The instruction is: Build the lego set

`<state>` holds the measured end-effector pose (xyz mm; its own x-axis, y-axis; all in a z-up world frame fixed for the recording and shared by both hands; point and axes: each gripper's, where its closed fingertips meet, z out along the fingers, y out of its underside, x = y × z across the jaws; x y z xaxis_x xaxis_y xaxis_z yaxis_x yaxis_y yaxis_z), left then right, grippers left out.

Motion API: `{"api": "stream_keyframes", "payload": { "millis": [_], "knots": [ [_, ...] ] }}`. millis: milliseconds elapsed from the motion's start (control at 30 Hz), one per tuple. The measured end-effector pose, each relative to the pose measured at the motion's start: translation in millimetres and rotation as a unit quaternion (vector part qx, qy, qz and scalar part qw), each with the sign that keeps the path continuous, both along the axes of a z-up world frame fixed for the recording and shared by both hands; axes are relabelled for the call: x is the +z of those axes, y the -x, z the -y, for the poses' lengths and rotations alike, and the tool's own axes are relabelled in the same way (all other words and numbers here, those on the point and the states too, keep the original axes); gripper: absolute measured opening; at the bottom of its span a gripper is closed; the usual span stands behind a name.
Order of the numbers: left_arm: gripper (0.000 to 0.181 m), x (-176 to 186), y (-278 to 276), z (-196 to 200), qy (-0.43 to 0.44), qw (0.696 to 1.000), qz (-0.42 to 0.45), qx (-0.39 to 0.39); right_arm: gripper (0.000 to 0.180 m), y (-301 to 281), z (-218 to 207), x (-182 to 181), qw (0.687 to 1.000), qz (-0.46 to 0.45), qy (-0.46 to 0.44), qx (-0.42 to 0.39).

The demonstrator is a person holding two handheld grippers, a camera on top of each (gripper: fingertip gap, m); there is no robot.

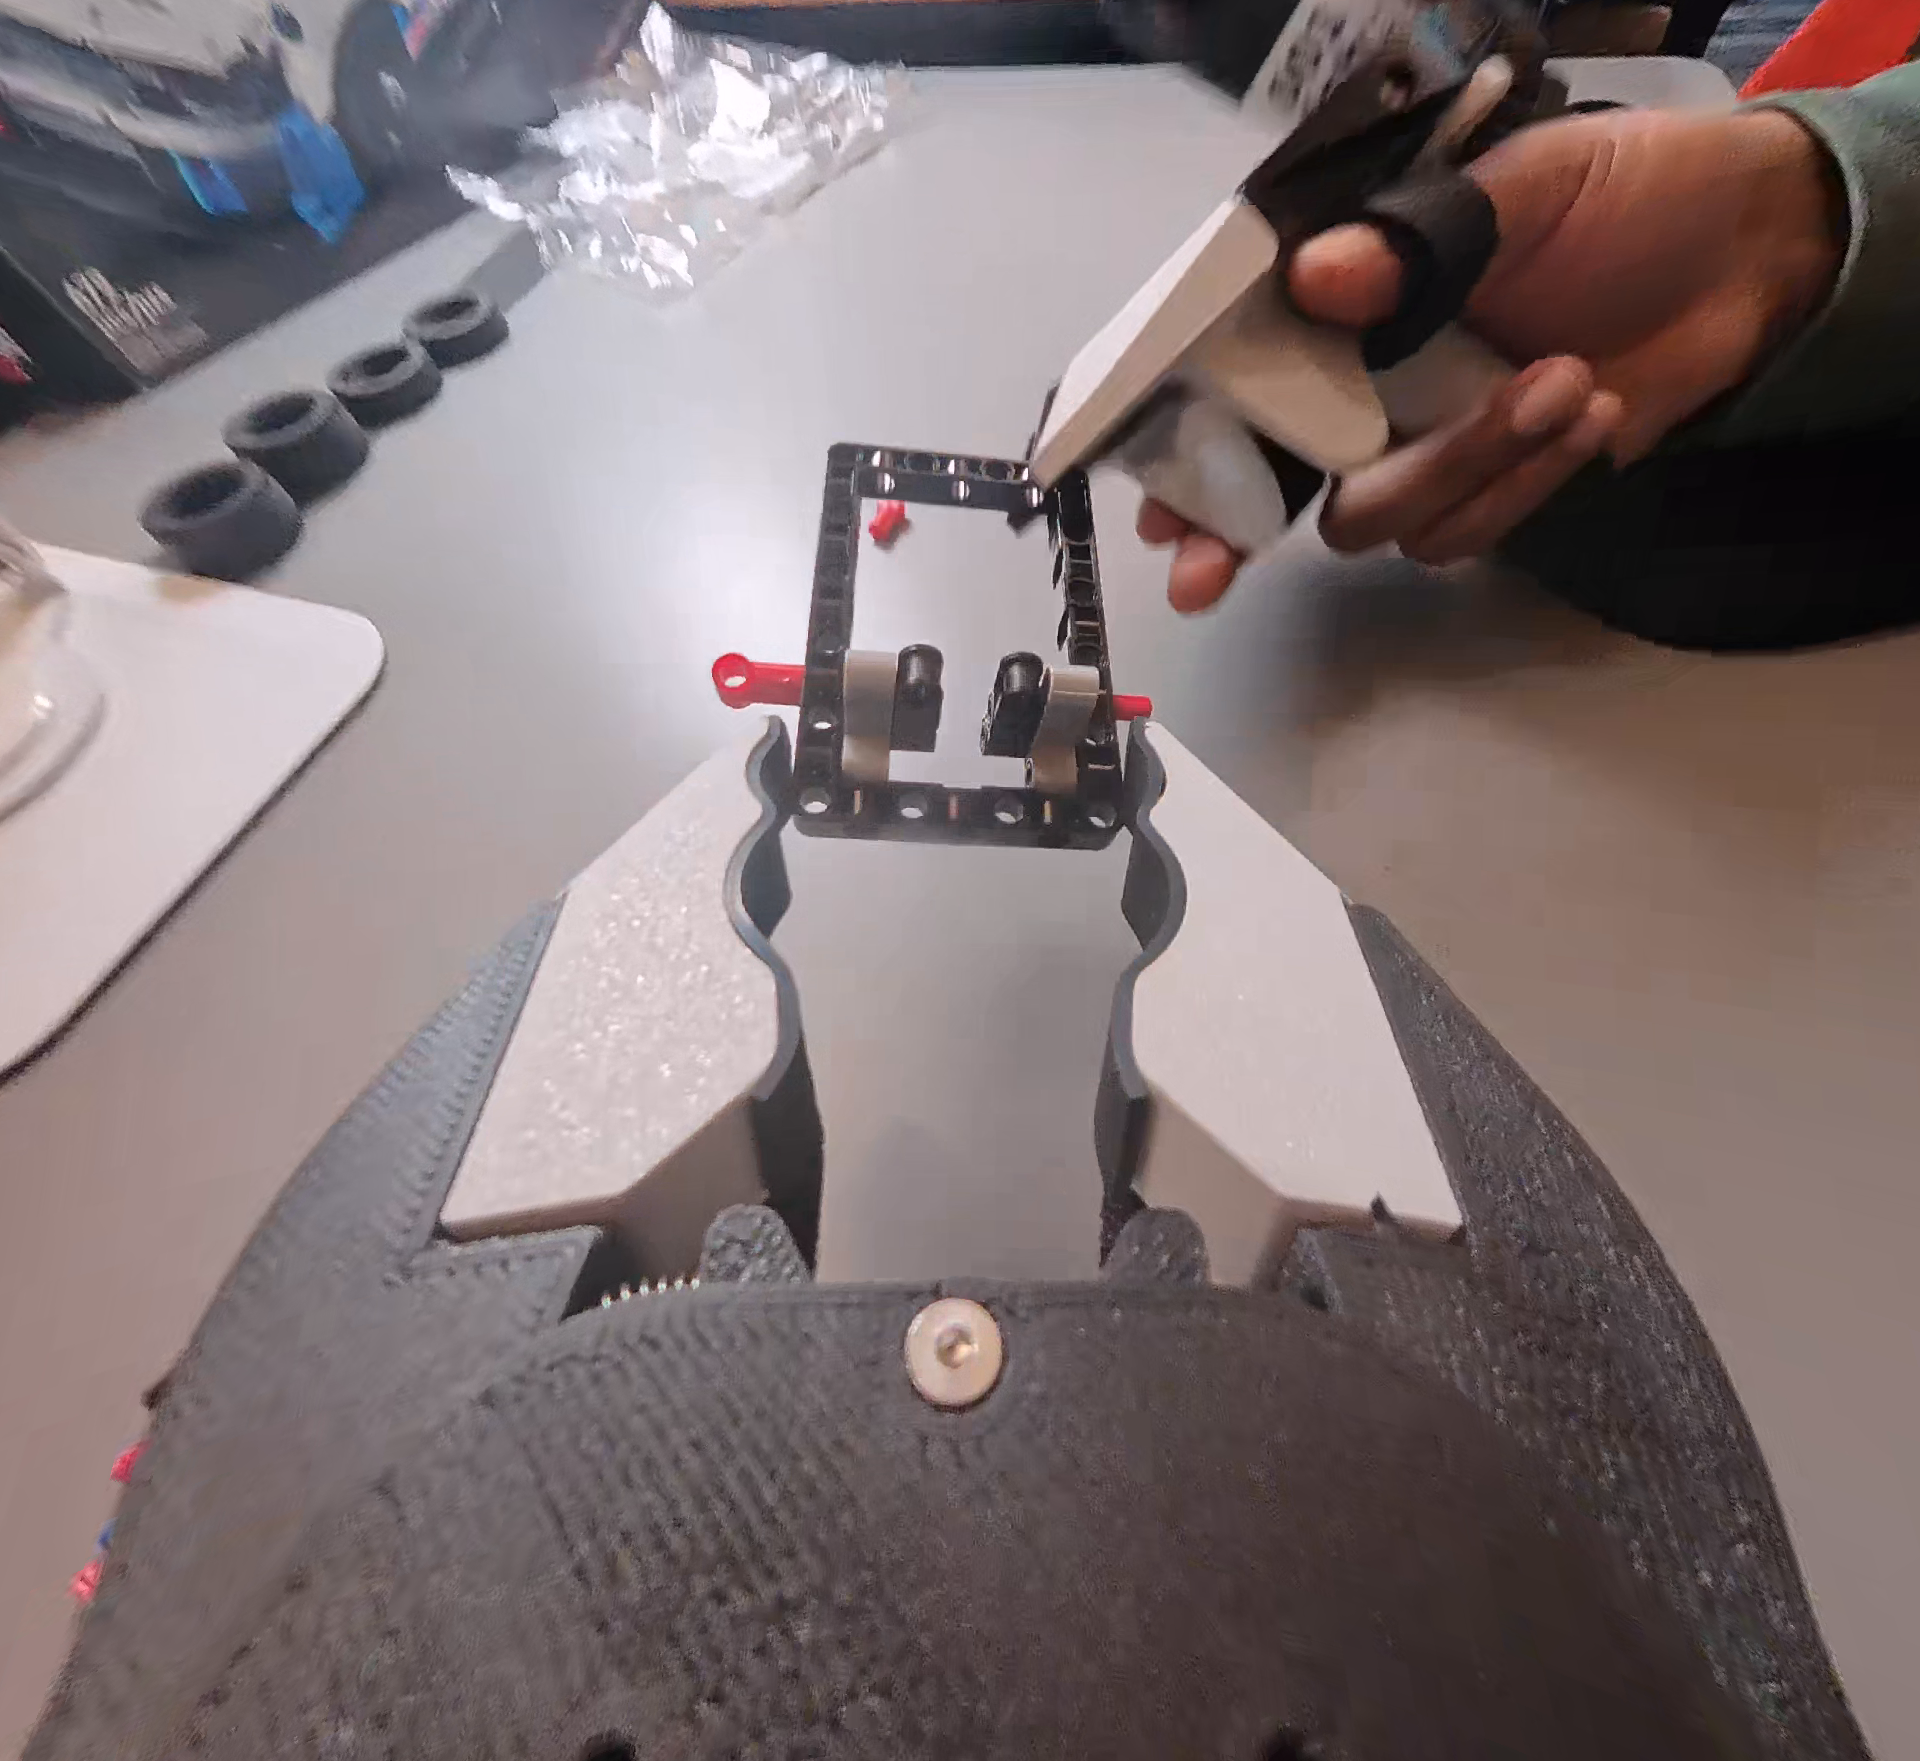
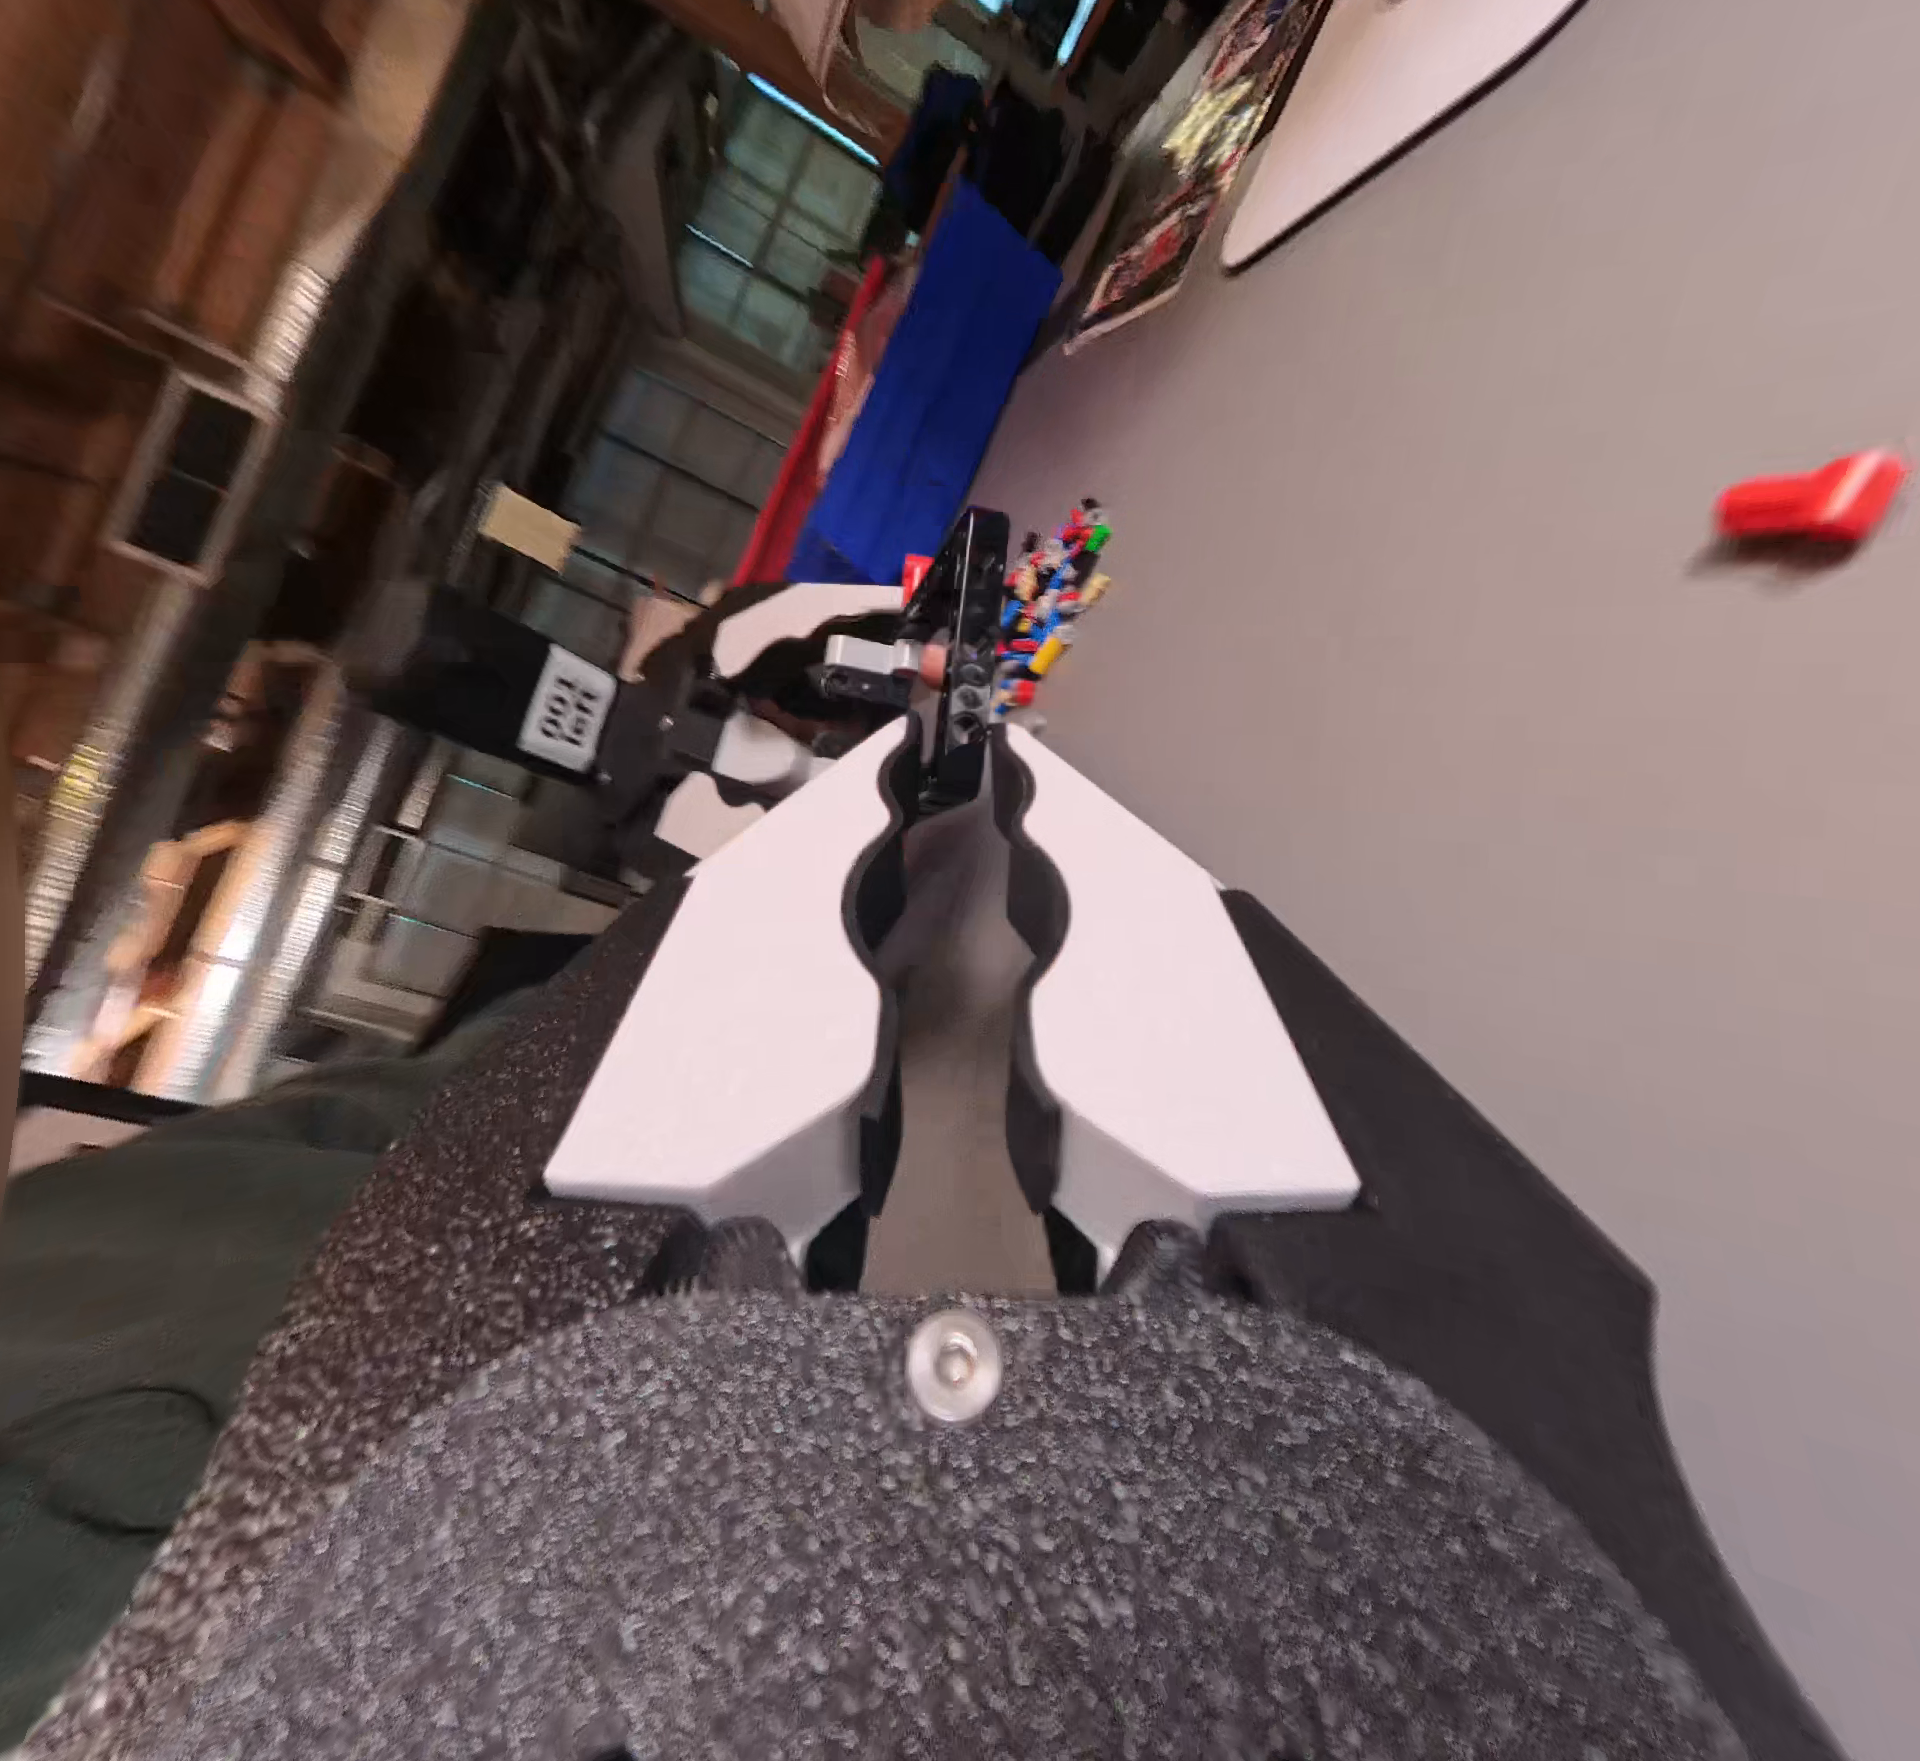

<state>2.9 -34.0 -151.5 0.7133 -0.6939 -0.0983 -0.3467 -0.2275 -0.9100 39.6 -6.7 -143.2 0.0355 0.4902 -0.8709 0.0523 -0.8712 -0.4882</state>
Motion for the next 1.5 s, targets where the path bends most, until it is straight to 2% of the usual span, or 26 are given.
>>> {"api": "stream_keyframes", "payload": {
  "millis": [33, 100, 133, 200, 267, 367, 533, 600, 667, 733, 800, 867, 900, 933, 1033, 1100, 1167, 1300, 1400, 1500],
  "knots": [
    [0.063, -5, 2, 0, 0.022, 1.000, 0.003, 0.001, 0.018, -5, -8, 0, 0.999, 0.022, -0.043, -0.005],
    [0.063, -21, 6, 2, 0.077, 0.997, -0.005, 0.003, 0.021, -23, -31, 5, 0.983, 0.077, -0.164, -0.020],
    [0.063, -29, 7, 3, 0.094, 0.996, -0.009, 0.008, 0.020, -34, -47, 4, 0.964, 0.121, -0.235, -0.034],
    [0.064, -45, 6, 6, 0.137, 0.990, -0.020, 0.011, 0.018, -55, -76, -7, 0.906, 0.214, -0.363, -0.036],
    [0.064, -60, 6, 7, 0.168, 0.985, -0.042, 0.024, 0.020, -66, -89, -31, 0.850, 0.293, -0.438, 0.022],
    [0.064, -64, 12, 3, 0.158, 0.982, -0.085, 0.057, 0.022, -61, -92, -53, 0.806, 0.324, -0.487, 0.094],
    [0.075, -66, 9, 10, 0.172, 0.980, -0.092, 0.049, 0.028, -38, -94, -73, 0.765, 0.353, -0.509, 0.178],
    [0.075, -67, 8, 16, 0.189, 0.978, -0.087, 0.032, 0.024, -30, -95, -73, 0.766, 0.350, -0.502, 0.196],
    [0.073, -65, 8, 21, 0.209, 0.975, -0.076, 0.019, 0.007, -27, -92, -74, 0.755, 0.352, -0.510, 0.213],
    [0.068, -57, 13, 22, 0.212, 0.975, -0.061, 0.018, 0.006, -28, -84, -74, 0.741, 0.349, -0.528, 0.224],
    [0.058, -44, 20, 17, 0.188, 0.981, -0.043, 0.021, 0.006, -23, -62, -59, 0.738, 0.296, -0.568, 0.210],
    [0.044, -27, 14, 19, 0.163, 0.986, -0.016, -0.005, 0.005, -13, -26, -29, 0.743, 0.208, -0.612, 0.176],
    [0.041, -19, 5, 21, 0.153, 0.988, 0.007, -0.025, 0.005, -9, -7, -13, 0.731, 0.165, -0.644, 0.154],
    [0.037, -11, -6, 26, 0.150, 0.987, 0.036, -0.047, 0.005, -6, 10, 0, 0.707, 0.136, -0.681, 0.135],
    [0.030, 10, -33, 37, 0.166, 0.972, 0.135, -0.095, 0.006, -2, 38, 22, 0.602, 0.121, -0.785, 0.081],
    [0.026, 27, -40, 40, 0.173, 0.957, 0.205, -0.112, 0.006, 0, 50, 30, 0.554, 0.114, -0.823, 0.061],
    [0.023, 39, -41, 41, 0.176, 0.945, 0.249, -0.114, 0.006, 1, 58, 36, 0.526, 0.108, -0.842, 0.046],
    [0.018, 44, -42, 42, 0.175, 0.945, 0.255, -0.109, 0.006, 2, 71, 43, 0.473, 0.109, -0.874, 0.033],
    [0.006, 47, -45, 45, 0.167, 0.946, 0.252, -0.120, 0.005, 1, 73, 42, 0.449, 0.120, -0.885, 0.030],
    [0.006, 48, -46, 47, 0.151, 0.950, 0.241, -0.129, 0.005, 0, 75, 43, 0.445, 0.120, -0.887, 0.025]
  ]
}}
